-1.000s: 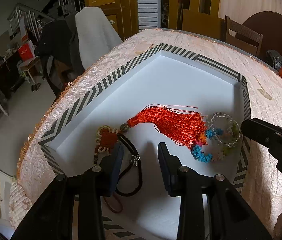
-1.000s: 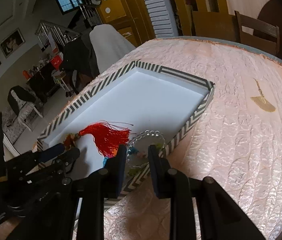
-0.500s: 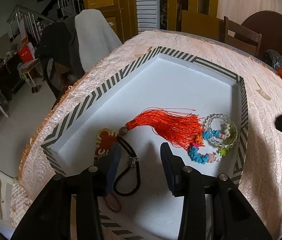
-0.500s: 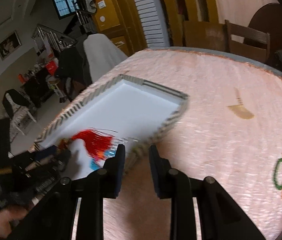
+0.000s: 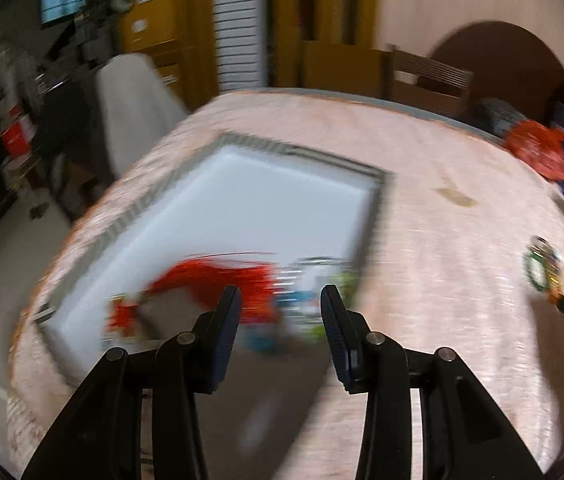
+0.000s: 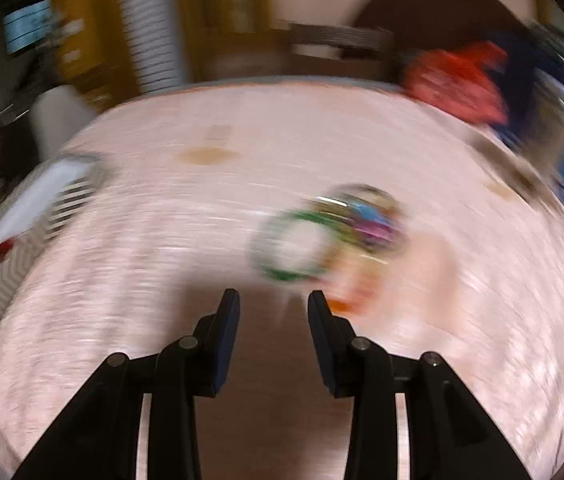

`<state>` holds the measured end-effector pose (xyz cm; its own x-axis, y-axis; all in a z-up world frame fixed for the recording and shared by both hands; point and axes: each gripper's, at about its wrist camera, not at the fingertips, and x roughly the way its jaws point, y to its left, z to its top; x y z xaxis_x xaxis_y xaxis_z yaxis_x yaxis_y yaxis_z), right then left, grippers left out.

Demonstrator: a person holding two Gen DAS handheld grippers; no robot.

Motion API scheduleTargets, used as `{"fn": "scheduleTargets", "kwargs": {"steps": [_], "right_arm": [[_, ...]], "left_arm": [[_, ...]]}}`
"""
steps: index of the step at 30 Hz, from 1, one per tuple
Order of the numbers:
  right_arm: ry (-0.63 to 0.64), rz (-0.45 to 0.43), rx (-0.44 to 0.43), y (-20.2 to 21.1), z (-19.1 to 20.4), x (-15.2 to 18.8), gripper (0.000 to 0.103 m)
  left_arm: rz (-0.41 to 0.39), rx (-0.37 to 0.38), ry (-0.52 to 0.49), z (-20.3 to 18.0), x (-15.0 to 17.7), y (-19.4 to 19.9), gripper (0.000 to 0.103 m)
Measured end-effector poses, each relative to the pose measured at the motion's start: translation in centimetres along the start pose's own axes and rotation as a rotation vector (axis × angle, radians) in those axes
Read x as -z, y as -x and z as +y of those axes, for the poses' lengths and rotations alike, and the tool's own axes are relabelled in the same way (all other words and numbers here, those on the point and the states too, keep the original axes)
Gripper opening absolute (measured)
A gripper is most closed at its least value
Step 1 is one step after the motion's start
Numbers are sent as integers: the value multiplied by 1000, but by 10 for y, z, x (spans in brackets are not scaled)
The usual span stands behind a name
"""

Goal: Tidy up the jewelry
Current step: 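Grasp the green bead bracelet with the left tool and lift it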

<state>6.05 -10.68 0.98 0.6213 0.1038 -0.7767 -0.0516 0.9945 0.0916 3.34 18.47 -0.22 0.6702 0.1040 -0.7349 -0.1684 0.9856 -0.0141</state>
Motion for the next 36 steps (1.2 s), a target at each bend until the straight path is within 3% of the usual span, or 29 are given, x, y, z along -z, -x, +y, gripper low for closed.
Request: {"fn": "scheduleTargets", "kwargs": {"steps": [3,7,12,18,23,27,32,35,36], "right_arm": [[-81,6,120,0,-43,5,37],[-193,27,206,-2,-88,13,37],[-225,-3,209,0,-100,17,39],[-208,-3,177,1,-91,20,53],[-209,-5,158,0,-93,20,57],[-222,-11,146,0,-97,21,57],[-221,-9,150,0,-96,20,58],[-206,-1,165,-2,-92,19,59],[-201,2,170,-2,-91,19,60]], "left_arm": [[26,95,-93,-53,5,-6,53],[62,219,-179,-118,5,-18,53],[81,365,-250,-190,-8,-33,53],[104,400,-324,-250,-20,-59,52],[163,372,-359,-272,-21,-89,52],[143,334,-379,-270,-19,-84,53],[136,301,-365,-239,-6,-69,53],[145,300,-355,-212,6,-61,46],[147,298,-358,-207,9,-58,39]]}}
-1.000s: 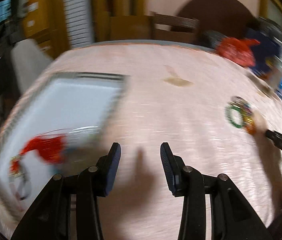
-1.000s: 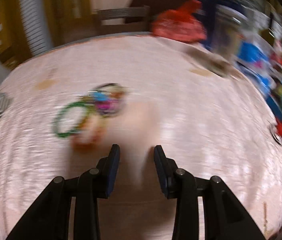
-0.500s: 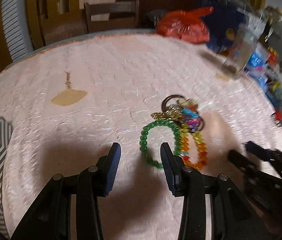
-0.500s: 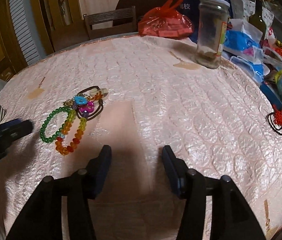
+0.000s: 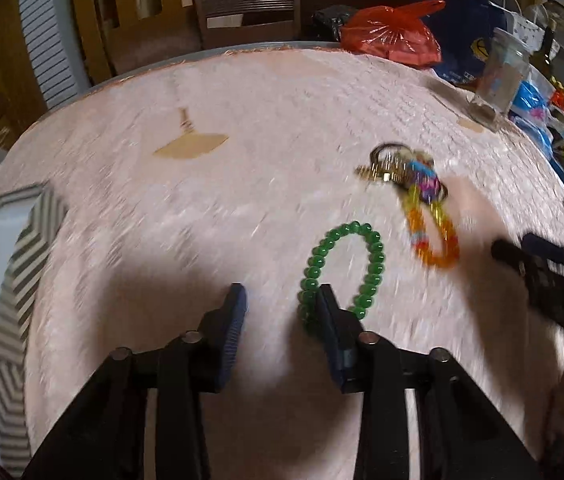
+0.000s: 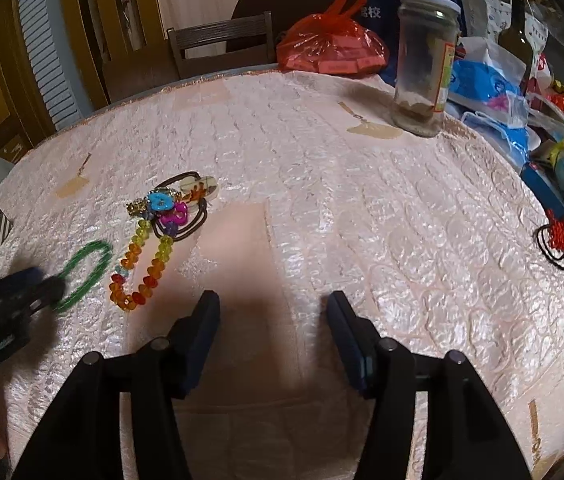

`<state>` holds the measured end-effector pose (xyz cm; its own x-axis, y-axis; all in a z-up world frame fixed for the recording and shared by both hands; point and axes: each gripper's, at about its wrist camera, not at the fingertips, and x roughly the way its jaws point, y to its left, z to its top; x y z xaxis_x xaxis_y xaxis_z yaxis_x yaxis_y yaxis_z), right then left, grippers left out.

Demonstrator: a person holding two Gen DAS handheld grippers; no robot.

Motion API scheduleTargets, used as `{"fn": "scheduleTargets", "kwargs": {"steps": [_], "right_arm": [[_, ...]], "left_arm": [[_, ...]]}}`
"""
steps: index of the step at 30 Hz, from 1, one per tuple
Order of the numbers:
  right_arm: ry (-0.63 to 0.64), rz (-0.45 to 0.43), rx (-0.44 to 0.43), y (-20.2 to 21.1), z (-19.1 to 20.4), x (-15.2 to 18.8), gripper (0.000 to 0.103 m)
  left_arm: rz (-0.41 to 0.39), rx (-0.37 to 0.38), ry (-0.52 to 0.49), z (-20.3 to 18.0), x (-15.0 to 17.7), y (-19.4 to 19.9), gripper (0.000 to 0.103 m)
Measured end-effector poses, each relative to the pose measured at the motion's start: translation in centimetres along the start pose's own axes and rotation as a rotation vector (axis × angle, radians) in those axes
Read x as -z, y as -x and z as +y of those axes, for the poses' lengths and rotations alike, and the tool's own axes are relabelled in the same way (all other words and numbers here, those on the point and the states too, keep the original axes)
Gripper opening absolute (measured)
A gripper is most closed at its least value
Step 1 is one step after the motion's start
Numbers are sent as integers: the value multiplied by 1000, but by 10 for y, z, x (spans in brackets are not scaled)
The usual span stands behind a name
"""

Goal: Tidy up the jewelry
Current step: 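Grasp the green bead bracelet with the left tool and lift it, then grasp and lift the orange bead strand with the right tool while the left tool holds the green bracelet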

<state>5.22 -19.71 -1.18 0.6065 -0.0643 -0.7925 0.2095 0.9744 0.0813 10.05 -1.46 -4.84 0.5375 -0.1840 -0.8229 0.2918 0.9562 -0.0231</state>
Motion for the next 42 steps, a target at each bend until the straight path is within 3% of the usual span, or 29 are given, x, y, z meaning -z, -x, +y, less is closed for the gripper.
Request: {"fn": "scheduleTargets", "kwargs": {"steps": [3,5,10,13,16,22,27,29,36,42], "right_arm": [[10,-1,17,0,2,-1,60],[17,-15,21,2,5,-2,60],[56,-42,-163,4,25,-17,58],[52,-16,-220,-6,35,-26,40],[39,26,-184,-20,37,-29,26],[83,20,-153,-27,54,-32,25],[249,5,-33,-25,79,-24,22],[226,8,-28,-22,74,-22,9],[-19,45,-101,-3,19,-11,9],[-88,66,-126,10,-6,3,9]], "left_arm": [[0,-6,-2,16,24,17,28],[-9,-20,2,21,32,23,28],[-75,-34,43,32,50,30,28],[-102,-82,4,23,53,30,28],[-103,-61,30,28,52,29,28],[-105,-54,42,29,53,29,28],[-105,-42,55,31,54,30,28],[-106,-40,58,32,54,30,28],[-106,-34,64,32,54,30,28],[-106,-33,65,32,54,29,28]]}}
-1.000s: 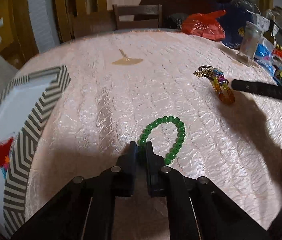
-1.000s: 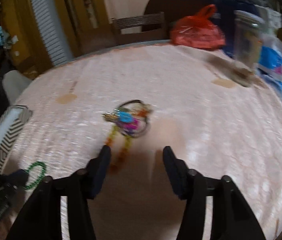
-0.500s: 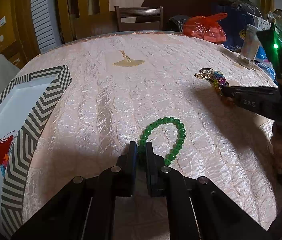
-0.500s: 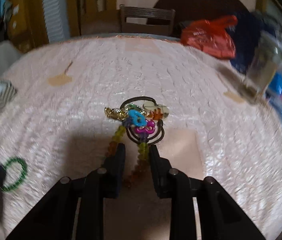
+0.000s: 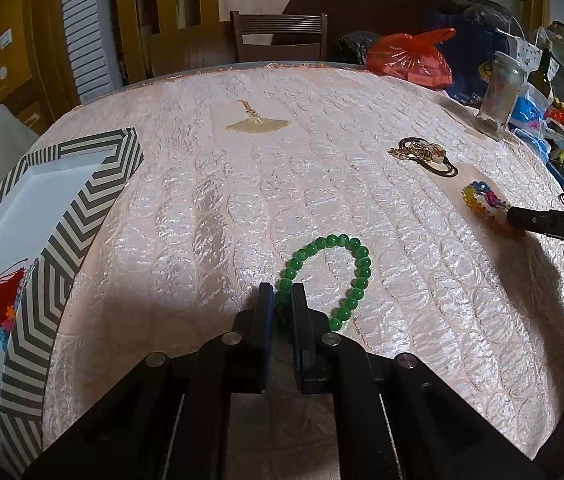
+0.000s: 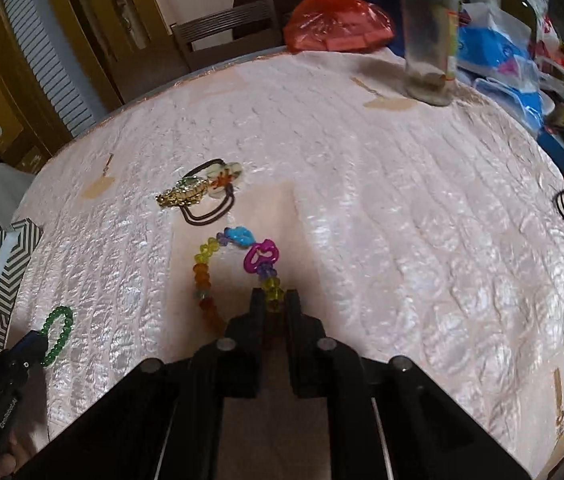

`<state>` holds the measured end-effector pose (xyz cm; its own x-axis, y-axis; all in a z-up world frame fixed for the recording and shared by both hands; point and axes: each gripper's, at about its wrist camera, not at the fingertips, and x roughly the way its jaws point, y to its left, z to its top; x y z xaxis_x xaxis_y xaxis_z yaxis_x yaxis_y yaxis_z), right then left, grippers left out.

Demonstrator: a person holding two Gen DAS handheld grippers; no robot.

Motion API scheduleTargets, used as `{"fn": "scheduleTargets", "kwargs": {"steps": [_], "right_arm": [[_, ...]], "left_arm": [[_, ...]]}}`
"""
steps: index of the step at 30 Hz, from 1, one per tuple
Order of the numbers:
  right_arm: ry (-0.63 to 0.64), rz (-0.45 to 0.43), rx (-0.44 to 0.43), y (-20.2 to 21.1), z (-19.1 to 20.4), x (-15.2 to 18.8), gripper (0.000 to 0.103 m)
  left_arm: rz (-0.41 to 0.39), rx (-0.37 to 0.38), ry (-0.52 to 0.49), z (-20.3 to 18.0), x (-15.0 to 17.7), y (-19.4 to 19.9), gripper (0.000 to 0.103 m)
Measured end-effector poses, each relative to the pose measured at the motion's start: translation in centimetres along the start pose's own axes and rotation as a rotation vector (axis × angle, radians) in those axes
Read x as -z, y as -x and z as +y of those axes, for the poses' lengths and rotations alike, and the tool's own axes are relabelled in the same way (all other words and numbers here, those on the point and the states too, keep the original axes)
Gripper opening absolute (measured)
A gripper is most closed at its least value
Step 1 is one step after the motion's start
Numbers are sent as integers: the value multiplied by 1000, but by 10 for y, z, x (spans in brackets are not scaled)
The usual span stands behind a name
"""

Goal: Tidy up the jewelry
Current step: 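Grasp and lift the orange bead strand with the right tool while the left tool holds the green bracelet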

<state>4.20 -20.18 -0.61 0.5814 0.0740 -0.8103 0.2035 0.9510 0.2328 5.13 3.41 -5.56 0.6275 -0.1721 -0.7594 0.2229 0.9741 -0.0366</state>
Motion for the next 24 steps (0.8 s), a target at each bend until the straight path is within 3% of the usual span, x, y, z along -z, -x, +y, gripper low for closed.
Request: {"fn": "scheduleTargets", "kwargs": {"steps": [5,9,21,24], "right_arm": [[-21,-26,-21,5,-2,0,9],[3,-17,-32,1,6,0,9],[119,-12,23,-5,20,7,9],[88,-54,-15,5,17,5,9]], "left_arm": [[-2,13,5,1,1,0,28],[-1,71,30,8,1,1,28],[-2,63,41,6,-1,8,28],[-26,75,37,3,-4,20,28]]}}
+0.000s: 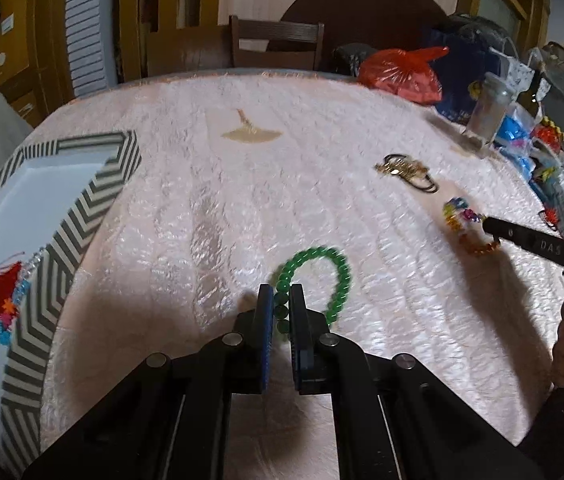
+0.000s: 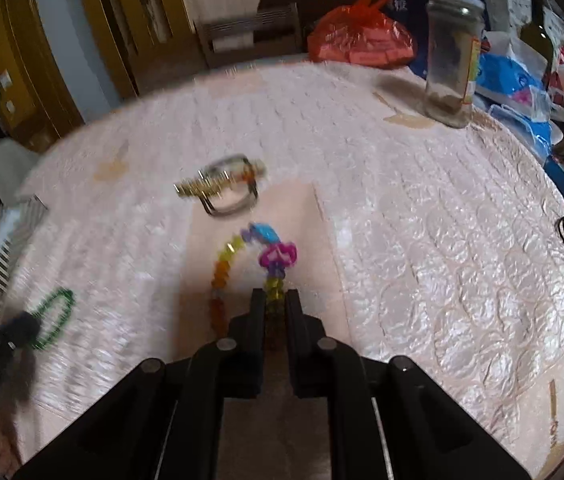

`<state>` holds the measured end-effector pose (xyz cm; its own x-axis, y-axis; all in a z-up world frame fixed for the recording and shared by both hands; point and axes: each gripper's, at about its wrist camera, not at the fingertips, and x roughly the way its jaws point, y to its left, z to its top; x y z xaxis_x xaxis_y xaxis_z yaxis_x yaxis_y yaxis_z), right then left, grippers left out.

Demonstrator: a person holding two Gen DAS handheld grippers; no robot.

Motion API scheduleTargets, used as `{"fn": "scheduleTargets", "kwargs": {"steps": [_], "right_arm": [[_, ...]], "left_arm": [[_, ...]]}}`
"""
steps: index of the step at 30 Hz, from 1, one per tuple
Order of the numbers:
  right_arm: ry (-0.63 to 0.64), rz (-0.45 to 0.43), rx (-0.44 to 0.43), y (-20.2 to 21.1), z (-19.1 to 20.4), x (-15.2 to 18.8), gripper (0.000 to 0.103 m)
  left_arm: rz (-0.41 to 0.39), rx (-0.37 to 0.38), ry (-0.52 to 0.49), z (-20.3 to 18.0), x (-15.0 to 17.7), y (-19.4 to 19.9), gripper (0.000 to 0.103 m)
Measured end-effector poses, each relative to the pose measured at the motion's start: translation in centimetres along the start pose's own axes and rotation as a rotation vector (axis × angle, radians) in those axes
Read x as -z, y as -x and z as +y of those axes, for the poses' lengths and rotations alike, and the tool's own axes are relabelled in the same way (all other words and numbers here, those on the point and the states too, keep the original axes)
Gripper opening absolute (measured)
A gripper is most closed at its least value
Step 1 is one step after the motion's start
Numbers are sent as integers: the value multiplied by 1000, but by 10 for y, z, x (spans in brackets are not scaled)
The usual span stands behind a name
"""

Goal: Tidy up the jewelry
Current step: 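Grasp and lift the orange bead strand with the right tool while the left tool holds the green bracelet, then carry the green bracelet and orange bead strand toward the white tray with both tools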

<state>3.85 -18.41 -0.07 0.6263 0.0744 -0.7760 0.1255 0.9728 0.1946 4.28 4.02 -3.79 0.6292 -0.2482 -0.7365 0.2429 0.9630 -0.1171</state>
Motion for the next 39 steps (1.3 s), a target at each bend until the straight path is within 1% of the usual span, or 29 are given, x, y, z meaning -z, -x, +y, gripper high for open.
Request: {"fn": "scheduleTargets", "kwargs": {"steps": [4,9,14,17,19,24,39], "right_arm": [[8,-85,-30,28,4,-10,9],[-5,-144,-52,50,8,-11,9],[27,-219,-30,76,18,-12,9],[22,-229,-18,80,18,-9,9],[10,-218,-20,80,17,-8,9],[40,-221,13,79,26,-7,9],[88,-226,9,83,52,-6,9]], "left_arm": [[-24,3,-10,-7,-10,13,28],[-25,-30,1,-10,-22,24,28],[-22,-77,38,-5,-29,34,28],[-17,-101,55,-2,-30,39,28],[-13,-110,56,-2,-29,43,28],[-12,-120,61,-4,-27,48,28],[-23,-138,88,11,-27,58,28]]}}
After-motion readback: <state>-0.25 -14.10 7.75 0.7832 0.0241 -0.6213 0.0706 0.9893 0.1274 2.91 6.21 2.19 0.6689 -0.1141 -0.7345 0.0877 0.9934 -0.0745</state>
